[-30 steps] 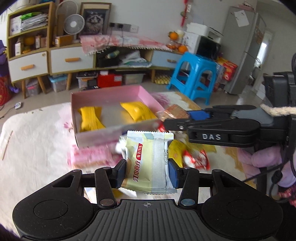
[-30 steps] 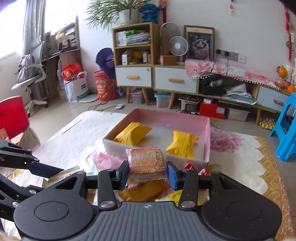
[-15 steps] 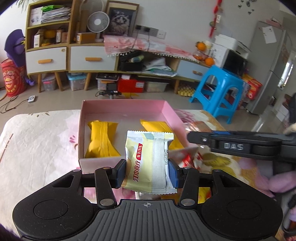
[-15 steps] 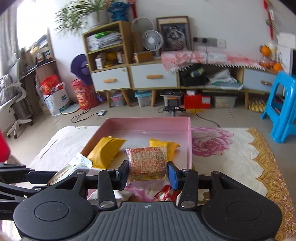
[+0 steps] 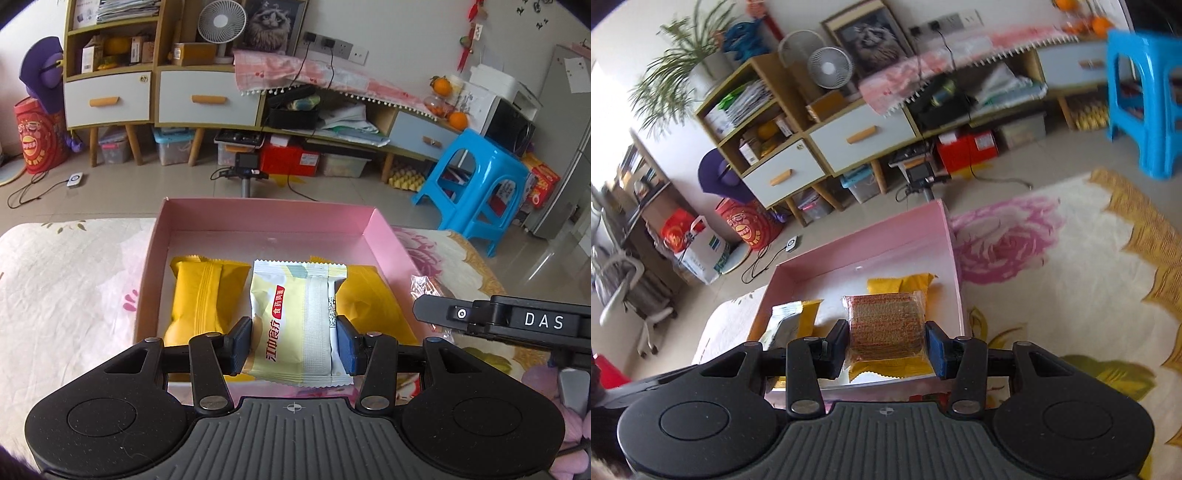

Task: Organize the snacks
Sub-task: 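Lower the packet into the box with the left tool while the right tool lowers the wafer cake beside it, then open both tools and withdraw them from the box toward the snack pile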

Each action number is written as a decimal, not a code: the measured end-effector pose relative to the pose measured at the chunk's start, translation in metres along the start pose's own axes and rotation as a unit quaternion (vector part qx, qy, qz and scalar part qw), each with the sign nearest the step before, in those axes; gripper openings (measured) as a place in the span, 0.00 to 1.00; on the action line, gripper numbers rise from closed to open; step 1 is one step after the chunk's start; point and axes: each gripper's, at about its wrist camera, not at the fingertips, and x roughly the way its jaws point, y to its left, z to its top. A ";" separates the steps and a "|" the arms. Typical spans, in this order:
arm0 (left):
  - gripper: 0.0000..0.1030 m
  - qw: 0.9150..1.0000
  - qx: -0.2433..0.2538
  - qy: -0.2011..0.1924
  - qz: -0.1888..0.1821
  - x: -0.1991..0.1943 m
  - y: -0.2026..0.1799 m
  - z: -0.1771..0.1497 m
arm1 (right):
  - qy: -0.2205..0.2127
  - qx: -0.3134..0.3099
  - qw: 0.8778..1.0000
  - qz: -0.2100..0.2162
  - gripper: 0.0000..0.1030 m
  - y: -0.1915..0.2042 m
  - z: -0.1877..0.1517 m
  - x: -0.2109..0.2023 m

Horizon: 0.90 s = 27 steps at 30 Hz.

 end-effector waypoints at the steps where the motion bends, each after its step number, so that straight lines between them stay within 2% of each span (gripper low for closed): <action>1: 0.44 1.000 0.001 -0.001 0.001 0.002 -0.001 0.000 | 0.002 0.005 1.000 -0.001 0.35 -0.001 0.000 0.002; 7: 0.45 1.000 0.006 -0.006 0.009 0.012 -0.003 0.002 | 0.004 0.015 1.000 -0.010 0.36 -0.009 0.003 0.007; 10: 0.50 1.000 0.011 -0.009 0.021 0.013 -0.005 0.002 | 0.006 0.032 0.999 -0.005 0.40 -0.014 0.005 0.010; 11: 0.51 1.000 0.011 -0.009 0.022 0.013 -0.005 0.002 | 0.005 0.036 0.999 -0.005 0.45 -0.014 0.005 0.010; 15: 0.64 1.000 0.010 -0.014 0.019 0.007 -0.003 0.004 | 0.002 0.037 0.999 0.005 0.56 -0.013 0.007 0.006; 18: 0.67 1.000 0.015 -0.016 0.019 0.002 -0.003 0.005 | -0.008 0.035 0.999 0.005 0.64 -0.010 0.010 0.002; 27: 0.74 0.999 0.036 -0.012 0.024 -0.024 -0.003 -0.006 | -0.020 0.014 1.000 -0.006 0.70 -0.004 0.014 -0.011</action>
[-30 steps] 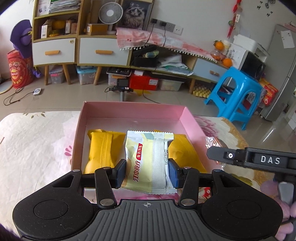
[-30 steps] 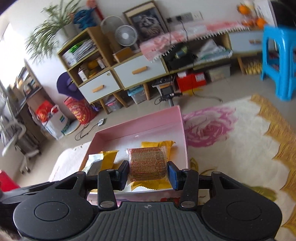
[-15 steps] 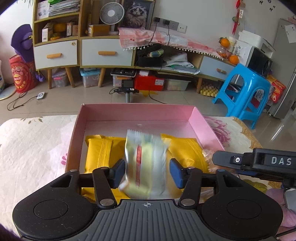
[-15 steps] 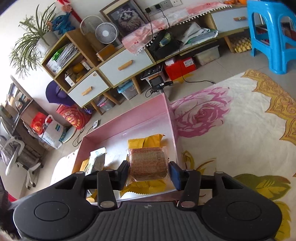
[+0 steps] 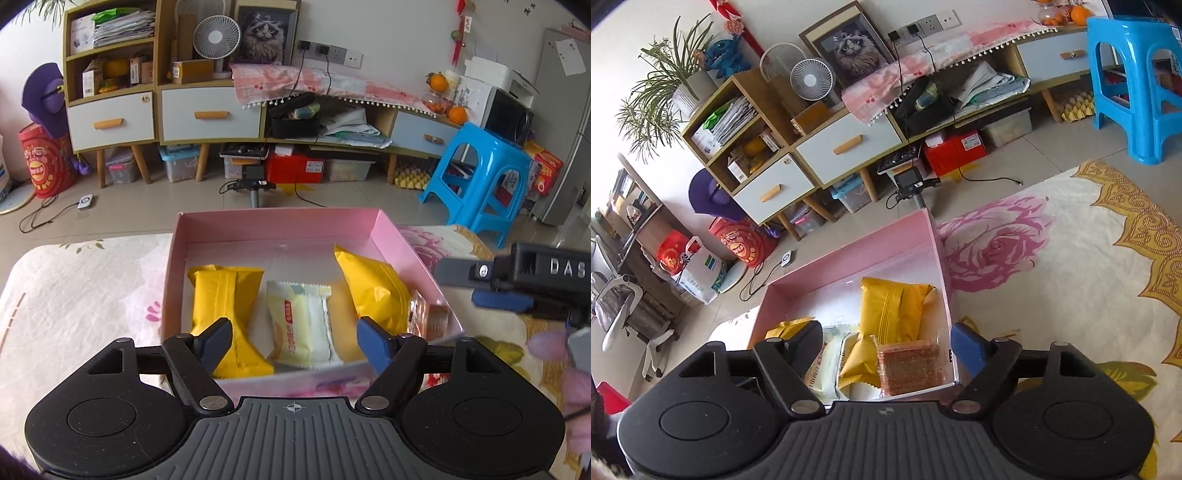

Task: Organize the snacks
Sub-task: 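Open both tools and withdraw them from the box toward the snack pile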

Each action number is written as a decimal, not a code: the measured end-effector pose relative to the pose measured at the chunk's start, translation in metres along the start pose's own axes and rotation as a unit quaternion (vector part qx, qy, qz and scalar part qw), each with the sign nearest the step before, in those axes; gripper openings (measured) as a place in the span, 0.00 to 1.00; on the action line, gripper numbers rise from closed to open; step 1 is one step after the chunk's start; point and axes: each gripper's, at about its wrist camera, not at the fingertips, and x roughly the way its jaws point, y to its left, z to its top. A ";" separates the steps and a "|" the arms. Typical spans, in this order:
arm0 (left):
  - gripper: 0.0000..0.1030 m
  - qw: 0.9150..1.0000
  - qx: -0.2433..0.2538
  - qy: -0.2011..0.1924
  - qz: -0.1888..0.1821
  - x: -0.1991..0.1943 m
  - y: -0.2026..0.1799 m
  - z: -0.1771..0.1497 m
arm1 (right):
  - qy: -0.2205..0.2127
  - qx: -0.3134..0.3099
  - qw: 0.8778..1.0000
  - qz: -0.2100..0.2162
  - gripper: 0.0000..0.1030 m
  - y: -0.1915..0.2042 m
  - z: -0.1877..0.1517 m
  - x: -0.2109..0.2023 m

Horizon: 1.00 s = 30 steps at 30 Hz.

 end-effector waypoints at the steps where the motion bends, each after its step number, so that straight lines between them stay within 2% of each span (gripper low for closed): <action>1: 0.75 1.000 0.002 0.001 0.000 -0.003 0.001 -0.002 | -0.003 -0.006 1.000 -0.002 0.71 0.002 0.000 -0.003; 6: 0.81 1.000 0.008 0.005 -0.001 -0.023 0.004 -0.011 | -0.007 -0.040 0.999 -0.014 0.76 0.013 -0.005 -0.014; 11: 0.82 1.000 0.015 0.011 0.004 -0.044 0.008 -0.023 | -0.011 -0.068 0.997 -0.021 0.81 0.021 -0.011 -0.027; 15: 0.90 1.000 0.014 0.011 0.012 -0.061 0.013 -0.035 | -0.017 -0.100 0.994 -0.026 0.83 0.029 -0.020 -0.040; 22: 0.92 1.000 -0.002 0.019 -0.004 -0.077 0.019 -0.052 | -0.023 -0.169 0.984 -0.039 0.88 0.043 -0.045 -0.060; 30: 0.93 1.000 0.016 0.024 0.003 -0.093 0.024 -0.076 | -0.015 -0.191 0.981 -0.028 0.93 0.045 -0.067 -0.075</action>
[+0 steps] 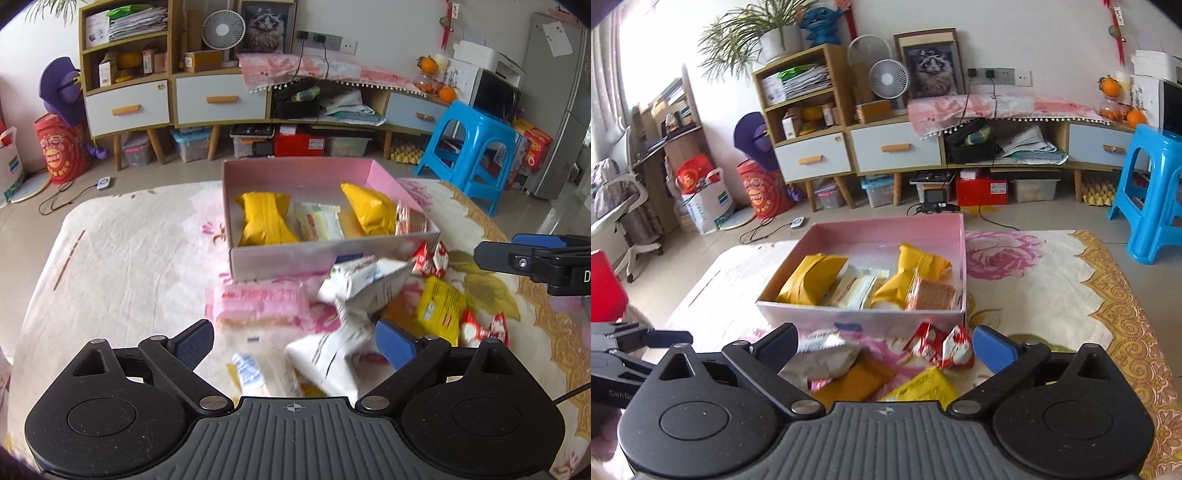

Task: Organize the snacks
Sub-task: 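Open both tools and withdraw them from the box toward the snack pile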

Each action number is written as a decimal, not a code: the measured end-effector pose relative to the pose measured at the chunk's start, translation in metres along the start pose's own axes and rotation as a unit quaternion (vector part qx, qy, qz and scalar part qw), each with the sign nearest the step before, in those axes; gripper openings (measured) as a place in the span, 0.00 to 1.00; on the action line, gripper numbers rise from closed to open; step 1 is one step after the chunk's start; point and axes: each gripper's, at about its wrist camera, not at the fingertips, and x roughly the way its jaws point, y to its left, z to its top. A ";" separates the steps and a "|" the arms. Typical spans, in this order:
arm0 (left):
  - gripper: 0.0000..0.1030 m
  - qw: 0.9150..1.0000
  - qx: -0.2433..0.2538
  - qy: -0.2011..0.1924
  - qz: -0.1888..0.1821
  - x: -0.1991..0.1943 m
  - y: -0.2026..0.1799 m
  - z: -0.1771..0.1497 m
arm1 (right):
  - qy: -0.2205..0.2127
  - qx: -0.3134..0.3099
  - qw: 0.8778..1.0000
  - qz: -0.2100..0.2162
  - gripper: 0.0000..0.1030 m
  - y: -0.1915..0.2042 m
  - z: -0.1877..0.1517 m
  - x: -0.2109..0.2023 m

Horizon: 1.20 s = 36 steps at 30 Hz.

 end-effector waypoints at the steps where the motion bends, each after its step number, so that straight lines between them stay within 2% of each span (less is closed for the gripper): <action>1: 0.93 1.000 0.003 0.001 0.001 -0.001 0.001 -0.003 | 0.001 -0.003 1.000 -0.001 0.93 0.002 -0.003 -0.002; 18: 0.95 1.000 0.001 -0.002 0.011 -0.015 0.028 -0.048 | 0.020 -0.086 0.996 -0.019 0.93 0.003 -0.054 -0.019; 31: 0.95 1.000 -0.009 0.002 -0.007 -0.008 0.025 -0.065 | 0.082 -0.132 0.988 -0.013 0.93 -0.001 -0.079 -0.005; 36: 0.93 0.999 -0.017 0.016 -0.021 0.000 0.022 -0.068 | 0.101 -0.144 0.984 -0.010 0.93 -0.004 -0.083 0.004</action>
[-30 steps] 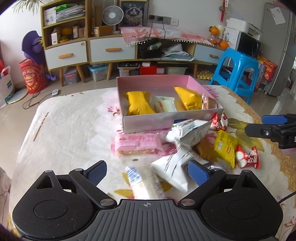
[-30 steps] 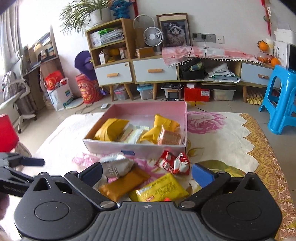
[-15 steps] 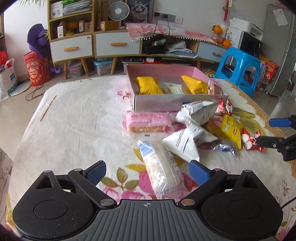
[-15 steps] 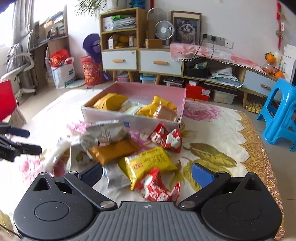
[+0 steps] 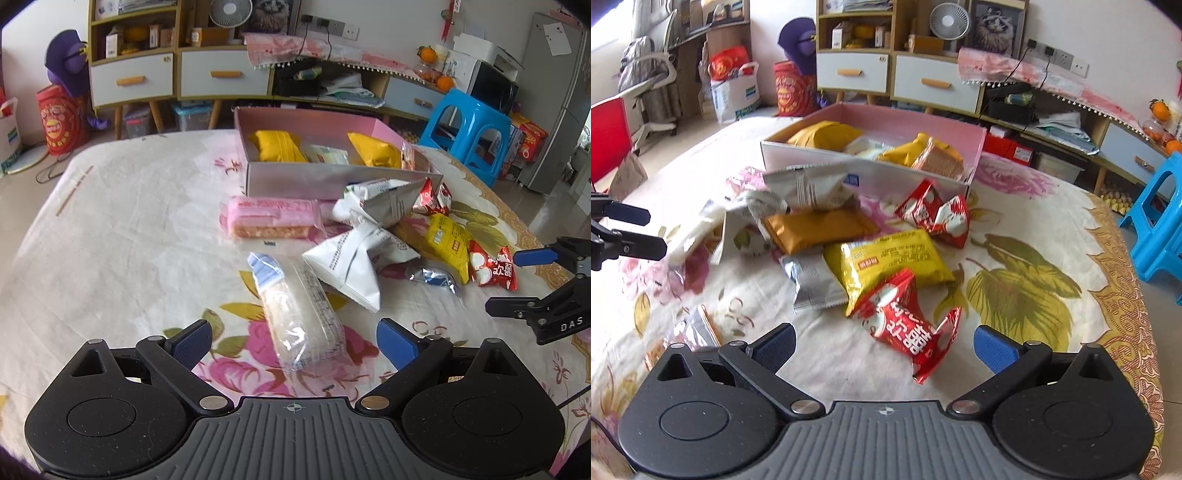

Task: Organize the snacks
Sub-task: 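Open both tools and withdraw them from the box toward the snack pile, then grasp the clear bread bag with the left tool while the right tool grasps a red candy bag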

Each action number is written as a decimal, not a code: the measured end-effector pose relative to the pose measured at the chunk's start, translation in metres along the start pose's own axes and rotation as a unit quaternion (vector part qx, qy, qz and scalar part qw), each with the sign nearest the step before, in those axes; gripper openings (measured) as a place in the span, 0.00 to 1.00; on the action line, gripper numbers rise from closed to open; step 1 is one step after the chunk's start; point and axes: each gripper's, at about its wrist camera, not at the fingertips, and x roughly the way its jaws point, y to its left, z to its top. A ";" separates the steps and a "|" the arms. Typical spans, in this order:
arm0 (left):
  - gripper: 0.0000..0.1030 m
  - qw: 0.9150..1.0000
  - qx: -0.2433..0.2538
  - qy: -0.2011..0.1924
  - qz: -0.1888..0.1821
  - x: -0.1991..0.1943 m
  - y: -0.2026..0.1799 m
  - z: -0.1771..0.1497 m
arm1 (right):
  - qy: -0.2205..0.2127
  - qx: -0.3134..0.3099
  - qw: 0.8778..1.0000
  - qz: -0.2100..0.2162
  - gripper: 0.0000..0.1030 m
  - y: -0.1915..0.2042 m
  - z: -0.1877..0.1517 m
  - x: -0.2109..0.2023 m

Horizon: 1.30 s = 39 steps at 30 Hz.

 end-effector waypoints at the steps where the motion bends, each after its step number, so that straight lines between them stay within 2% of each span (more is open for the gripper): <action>1: 0.93 1.000 0.001 0.003 0.000 0.002 -0.001 -0.001 | 0.003 -0.001 1.000 -0.002 0.93 -0.001 -0.001 0.002; 6: 0.92 1.000 -0.003 0.016 0.001 0.014 -0.004 -0.003 | 0.018 -0.002 1.000 -0.007 0.90 -0.007 -0.004 0.011; 14: 0.78 1.000 -0.004 0.018 0.008 0.024 -0.006 -0.001 | 0.017 0.011 1.000 0.007 0.77 -0.016 0.000 0.019; 19: 0.67 1.000 -0.008 0.016 0.007 0.026 -0.008 0.003 | 0.011 0.005 1.000 0.017 0.70 -0.017 0.002 0.019; 27: 0.52 1.000 -0.003 0.016 0.013 0.029 -0.010 0.007 | 0.007 -0.005 1.000 0.025 0.52 -0.014 0.006 0.018; 28: 0.47 1.000 -0.004 0.016 0.015 0.029 -0.010 0.007 | 0.006 -0.007 1.000 0.025 0.52 -0.014 0.006 0.017; 31: 0.43 1.000 -0.005 0.016 0.017 0.029 -0.009 0.008 | 0.004 -0.010 1.000 0.027 0.48 -0.012 0.007 0.017; 33: 0.39 1.000 -0.007 0.017 0.019 0.028 -0.009 0.008 | 0.004 -0.013 1.000 0.027 0.44 -0.011 0.007 0.017; 34: 0.36 1.000 -0.008 0.018 0.020 0.027 -0.008 0.009 | 0.003 -0.016 1.000 0.026 0.37 -0.011 0.008 0.016; 35: 0.36 1.000 -0.009 0.019 0.020 0.027 -0.007 0.009 | 0.003 -0.017 0.999 0.029 0.32 -0.010 0.008 0.016; 39: 0.34 0.999 -0.013 0.023 0.018 0.025 -0.006 0.010 | 0.004 -0.021 0.999 0.028 0.32 -0.010 0.009 0.014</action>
